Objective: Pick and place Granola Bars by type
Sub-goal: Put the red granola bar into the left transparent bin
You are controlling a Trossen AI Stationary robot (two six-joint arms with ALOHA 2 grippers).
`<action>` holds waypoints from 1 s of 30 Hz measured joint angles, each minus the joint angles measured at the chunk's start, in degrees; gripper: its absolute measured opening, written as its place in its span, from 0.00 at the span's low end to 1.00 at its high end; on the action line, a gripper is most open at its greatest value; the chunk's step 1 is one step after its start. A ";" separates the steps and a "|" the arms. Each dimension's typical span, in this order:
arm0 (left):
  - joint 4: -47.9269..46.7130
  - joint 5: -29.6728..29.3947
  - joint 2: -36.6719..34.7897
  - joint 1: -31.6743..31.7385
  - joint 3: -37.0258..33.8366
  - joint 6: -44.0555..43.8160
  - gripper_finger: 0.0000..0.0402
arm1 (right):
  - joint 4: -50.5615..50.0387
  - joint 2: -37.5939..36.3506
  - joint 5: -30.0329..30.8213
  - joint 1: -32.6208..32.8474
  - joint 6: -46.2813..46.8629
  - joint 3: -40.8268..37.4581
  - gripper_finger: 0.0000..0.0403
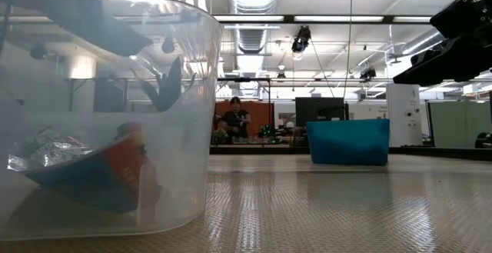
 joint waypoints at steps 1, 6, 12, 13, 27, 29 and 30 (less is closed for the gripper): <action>0.83 -0.50 0.34 -0.91 -0.02 -1.46 0.02 | 0.00 0.00 0.00 0.01 0.00 0.00 0.44; 4.33 -3.59 2.52 -4.80 0.15 -8.43 0.02 | 0.00 0.00 0.00 0.00 0.00 0.00 0.44; 4.42 -3.75 7.87 -7.37 3.03 -14.61 0.02 | 0.00 0.00 0.01 0.00 0.00 0.00 0.44; 4.60 -3.69 8.94 -7.57 3.79 -15.42 0.02 | 0.00 0.00 0.00 0.02 0.00 0.00 0.44; 4.49 -1.88 22.17 -10.70 12.22 -25.64 0.02 | 0.00 0.00 0.00 0.00 0.00 0.00 0.44; 4.53 -1.76 23.37 -11.05 12.84 -27.35 0.01 | 0.00 -0.02 0.00 0.02 0.00 0.00 0.44; 4.62 -1.68 23.87 -11.25 13.02 -28.05 0.01 | 0.00 -0.02 0.00 0.02 0.00 0.00 0.44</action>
